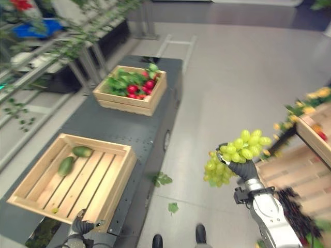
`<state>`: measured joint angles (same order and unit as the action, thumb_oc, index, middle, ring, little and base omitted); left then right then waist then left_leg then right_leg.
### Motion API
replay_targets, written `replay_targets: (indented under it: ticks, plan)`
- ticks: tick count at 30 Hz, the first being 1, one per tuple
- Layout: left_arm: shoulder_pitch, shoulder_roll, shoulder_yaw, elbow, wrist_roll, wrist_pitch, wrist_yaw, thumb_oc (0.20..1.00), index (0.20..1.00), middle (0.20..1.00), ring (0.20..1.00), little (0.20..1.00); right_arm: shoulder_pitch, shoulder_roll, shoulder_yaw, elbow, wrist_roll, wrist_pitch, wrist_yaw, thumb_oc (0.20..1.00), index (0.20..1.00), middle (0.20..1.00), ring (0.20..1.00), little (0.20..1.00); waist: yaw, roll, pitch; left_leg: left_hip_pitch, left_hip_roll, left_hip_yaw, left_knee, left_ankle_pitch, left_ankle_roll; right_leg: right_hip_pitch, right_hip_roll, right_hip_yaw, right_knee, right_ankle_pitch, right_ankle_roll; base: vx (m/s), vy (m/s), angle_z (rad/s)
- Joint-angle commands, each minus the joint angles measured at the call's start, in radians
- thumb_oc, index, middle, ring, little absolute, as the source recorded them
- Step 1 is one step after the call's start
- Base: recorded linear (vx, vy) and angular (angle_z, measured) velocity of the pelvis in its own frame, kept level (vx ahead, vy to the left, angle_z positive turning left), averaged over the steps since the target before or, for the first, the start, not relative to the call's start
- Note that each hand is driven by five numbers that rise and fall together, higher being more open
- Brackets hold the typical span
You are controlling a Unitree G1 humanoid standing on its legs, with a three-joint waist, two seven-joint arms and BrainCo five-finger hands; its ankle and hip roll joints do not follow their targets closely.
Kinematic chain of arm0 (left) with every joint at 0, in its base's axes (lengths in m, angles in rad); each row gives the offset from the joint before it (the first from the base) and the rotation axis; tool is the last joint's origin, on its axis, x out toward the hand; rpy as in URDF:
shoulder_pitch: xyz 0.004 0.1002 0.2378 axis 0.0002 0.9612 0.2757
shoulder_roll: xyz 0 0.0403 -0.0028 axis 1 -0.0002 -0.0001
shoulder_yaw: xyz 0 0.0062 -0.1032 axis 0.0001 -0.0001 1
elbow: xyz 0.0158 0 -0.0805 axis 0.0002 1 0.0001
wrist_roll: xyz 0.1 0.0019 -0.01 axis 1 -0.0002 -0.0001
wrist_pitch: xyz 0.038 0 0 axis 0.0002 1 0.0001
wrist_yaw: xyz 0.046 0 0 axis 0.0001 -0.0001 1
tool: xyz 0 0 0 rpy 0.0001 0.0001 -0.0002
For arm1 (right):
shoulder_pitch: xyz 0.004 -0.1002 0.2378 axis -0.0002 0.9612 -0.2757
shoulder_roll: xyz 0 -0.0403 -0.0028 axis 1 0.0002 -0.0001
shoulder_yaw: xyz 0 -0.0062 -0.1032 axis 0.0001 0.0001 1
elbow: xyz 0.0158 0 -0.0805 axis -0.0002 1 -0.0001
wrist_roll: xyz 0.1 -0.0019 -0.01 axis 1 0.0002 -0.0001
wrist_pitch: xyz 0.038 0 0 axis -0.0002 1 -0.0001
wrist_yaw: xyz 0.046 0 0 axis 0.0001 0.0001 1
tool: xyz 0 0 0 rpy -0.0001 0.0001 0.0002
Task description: Pick up the fruits from the basket on one side to the basket on the other side
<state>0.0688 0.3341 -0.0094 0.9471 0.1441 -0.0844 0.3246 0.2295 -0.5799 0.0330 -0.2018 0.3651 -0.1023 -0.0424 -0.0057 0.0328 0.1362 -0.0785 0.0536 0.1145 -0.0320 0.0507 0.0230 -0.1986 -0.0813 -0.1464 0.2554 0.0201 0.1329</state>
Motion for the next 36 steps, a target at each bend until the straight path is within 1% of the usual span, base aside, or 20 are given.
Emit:
replay_targets:
  ticks: [1,3,6,8,10,11,13,14,17,19,21,22,24,25,27,29,31,33,35,36]
  plan:
    - [-0.023,0.001,-0.066,0.148,0.046,0.066,-0.075,1.0,1.0,1.0,1.0,1.0,-0.063,0.016,-0.073,-0.163,0.012,-0.1,-0.007,0.2,0.2,0.2,0.2,0.2,0.033,-0.087,-0.018,-0.05,-0.045,0.042,0.03,-0.046,0.006,0.098,-0.045,-0.048,0.029,-0.104,0.006,-0.06,0.066,-0.56]
    - [-0.017,-0.007,-0.06,0.155,0.04,0.067,-0.078,1.0,1.0,1.0,1.0,1.0,-0.063,0.012,-0.068,-0.166,0.011,-0.097,-0.01,0.2,0.2,0.2,0.2,0.2,0.053,-0.094,-0.025,-0.052,-0.043,0.099,0.042,-0.053,0.011,0.143,-0.076,-0.113,0.052,-0.112,0.01,-0.06,0.069,-1.25]
    - [-0.012,-0.018,-0.056,0.153,0.029,0.07,-0.081,1.0,1.0,1.0,1.0,1.0,-0.076,0.007,-0.054,-0.171,0.012,-0.088,-0.011,0.2,0.2,0.2,0.2,0.2,0.079,-0.107,-0.042,-0.072,-0.038,0.197,0.063,-0.061,0.026,0.187,-0.09,-0.195,0.088,-0.106,0.021,-0.08,0.064,-1.62]
    - [-0.002,-0.025,-0.056,0.15,0.023,0.072,-0.083,1.0,1.0,1.0,1.0,1.0,-0.084,-0.002,-0.044,-0.174,0.013,-0.083,-0.011,0.2,0.2,0.2,0.2,0.2,0.091,-0.123,-0.053,-0.075,-0.044,0.25,0.077,-0.091,0.028,0.214,-0.09,-0.219,0.096,-0.129,0.038,-0.06,0.025,-0.95]
    - [0.008,-0.033,-0.051,0.146,0.009,0.072,-0.084,1.0,1.0,1.0,1.0,1.0,-0.101,-0.007,-0.03,-0.18,0.019,-0.082,-0.013,0.2,0.2,0.2,0.2,0.2,0.105,-0.135,-0.059,-0.093,-0.029,0.313,0.093,-0.091,0.03,0.234,-0.056,-0.23,0.04,-0.161,0.025,-0.16,-0.05,-1.05]
    - [0.013,-0.038,-0.045,0.145,-0.001,0.07,-0.08,1.0,1.0,1.0,1.0,1.0,-0.117,-0.012,-0.016,-0.18,0.02,-0.083,-0.015,0.2,0.2,0.2,0.2,0.2,0.123,-0.138,-0.06,-0.103,-0.016,0.355,0.101,-0.086,0.028,0.247,-0.063,-0.272,0.002,-0.169,0.008,-0.17,-0.105,-1.46]
    - [0.018,-0.042,-0.041,0.139,-0.01,0.07,-0.076,1.0,1.0,1.0,1.0,1.0,-0.132,-0.017,-0.002,-0.186,0.024,-0.084,-0.016,0.2,0.2,0.2,0.2,0.2,0.131,-0.135,-0.06,-0.108,0.002,0.382,0.102,-0.077,0.02,0.249,-0.05,-0.269,-0.027,-0.183,-0.007,-0.1,-0.095,-1.42]
    - [0.022,-0.054,-0.04,0.137,-0.014,0.071,-0.073,1.0,1.0,1.0,1.0,1.0,-0.125,-0.025,-0.003,-0.198,0.028,-0.084,-0.012,0.2,0.2,0.2,0.2,0.2,0.123,-0.132,-0.061,-0.115,0.017,0.404,0.125,-0.072,0.014,0.255,-0.032,-0.25,-0.069,-0.213,-0.024,-0.07,-0.126,-0.77]
    - [0.022,-0.069,-0.041,0.138,-0.009,0.07,-0.065,1.0,1.0,1.0,1.0,1.0,-0.12,-0.037,-0.012,-0.212,0.037,-0.085,-0.011,0.2,0.2,0.2,0.2,0.2,0.116,-0.125,-0.054,-0.141,0.05,0.428,0.181,-0.069,-0.005,0.28,0.004,-0.215,-0.143,-0.216,-0.045,-0.1,-0.152,-0.12]
    - [0.027,-0.08,-0.037,0.137,-0.019,0.067,-0.052,1.0,1.0,1.0,1.0,1.0,-0.107,-0.053,-0.016,-0.221,0.049,-0.085,-0.005,0.2,0.2,0.2,0.2,0.2,0.103,-0.114,-0.045,-0.146,0.084,0.443,0.211,-0.052,-0.031,0.299,0.029,-0.189,-0.183,-0.218,-0.058,-0.07,-0.12,-0.25]
    - [0.041,-0.082,-0.038,0.125,-0.011,0.062,-0.042,1.0,1.0,1.0,1.0,1.0,-0.099,-0.065,-0.023,-0.236,0.054,-0.089,0.0,0.2,0.2,0.2,0.2,0.2,0.102,-0.109,-0.029,-0.154,0.092,0.4,0.244,-0.054,-0.04,0.304,0.039,-0.164,-0.183,-0.222,-0.067,-0.07,-0.11,-0.23]
    - [0.051,-0.085,-0.037,0.12,-0.024,0.055,-0.032,1.0,1.0,1.0,1.0,1.0,-0.108,-0.078,-0.021,-0.239,0.058,-0.09,0.006,0.2,0.2,0.2,0.2,0.2,0.119,-0.114,-0.002,-0.18,0.081,0.267,0.329,-0.071,-0.064,0.303,0.038,-0.124,-0.184,-0.217,-0.075,-0.05,-0.076,-0.22]
    - [0.05,-0.085,-0.037,0.12,-0.025,0.055,-0.032,1.0,1.0,1.0,1.0,1.0,-0.108,-0.078,-0.021,-0.239,0.058,-0.09,0.006,0.2,0.2,0.2,0.2,0.2,0.117,-0.111,-0.001,-0.184,0.084,0.262,0.339,-0.077,-0.066,0.305,0.041,-0.127,-0.185,-0.219,-0.076,-0.09,-0.033,-0.38]
    - [0.053,-0.092,-0.031,0.145,-0.056,0.051,-0.013,1.0,1.0,1.0,1.0,1.0,-0.13,-0.089,-0.005,-0.238,0.067,-0.093,0.011,0.2,0.2,0.2,0.2,0.2,0.147,-0.111,0.026,-0.187,0.02,0.078,0.37,-0.079,-0.073,0.274,0.038,-0.085,-0.178,-0.182,-0.083,-0.17,-0.033,-0.4]
    - [0.065,-0.1,-0.022,0.154,-0.089,0.045,-0.009,1.0,1.0,1.0,1.0,1.0,-0.152,-0.096,0.015,-0.231,0.083,-0.098,0.018,0.2,0.2,0.2,0.2,0.2,0.159,-0.105,0.035,-0.16,-0.055,-0.078,0.365,-0.123,-0.067,0.261,0.053,-0.035,-0.176,-0.164,-0.079,-0.11,-0.035,-0.79]
    - [0.068,-0.106,-0.023,0.176,-0.11,0.046,-0.01,1.0,1.0,1.0,1.0,1.0,-0.17,-0.1,0.03,-0.223,0.099,-0.097,0.022,0.2,0.2,0.2,0.2,0.2,0.155,-0.106,0.03,-0.151,-0.066,-0.178,0.354,-0.113,-0.07,0.248,0.067,0.021,-0.182,-0.143,-0.075,-0.03,0.043,-1.02]
    - [0.059,-0.104,-0.033,0.178,-0.12,0.047,-0.016,1.0,1.0,1.0,1.0,1.0,-0.172,-0.108,0.02,-0.224,0.109,-0.09,0.025,0.2,0.2,0.2,0.2,0.2,0.144,-0.102,0.026,-0.146,-0.059,-0.254,0.312,-0.098,-0.081,0.239,0.068,0.054,-0.193,-0.13,-0.064,-0.02,0.112,-0.53]
    - [0.05,-0.102,-0.037,0.19,-0.118,0.049,-0.014,1.0,1.0,1.0,1.0,1.0,-0.184,-0.108,0.021,-0.225,0.106,-0.091,0.024,0.2,0.2,0.2,0.2,0.2,0.137,-0.099,0.022,-0.116,-0.062,-0.265,0.272,-0.102,-0.082,0.234,0.072,0.064,-0.202,-0.119,-0.06,-0.03,0.102,-0.39]
    - [0.044,-0.099,-0.052,0.175,-0.117,0.048,-0.02,1.0,1.0,1.0,1.0,1.0,-0.18,-0.098,0.014,-0.227,0.095,-0.098,0.009,0.2,0.2,0.2,0.2,0.2,0.125,-0.083,0.014,-0.07,-0.026,-0.258,0.164,-0.076,-0.083,0.215,0.079,0.065,-0.206,-0.116,-0.059,-0.05,0.137,-0.16]
    - [0.044,-0.099,-0.052,0.175,-0.117,0.048,-0.02,1.0,1.0,1.0,1.0,1.0,-0.18,-0.098,0.014,-0.227,0.095,-0.098,0.009,0.2,0.2,0.2,0.2,0.2,0.125,-0.083,0.014,-0.068,-0.026,-0.258,0.161,-0.075,-0.083,0.215,0.079,0.065,-0.207,-0.116,-0.059,-0.06,0.228,-0.13]
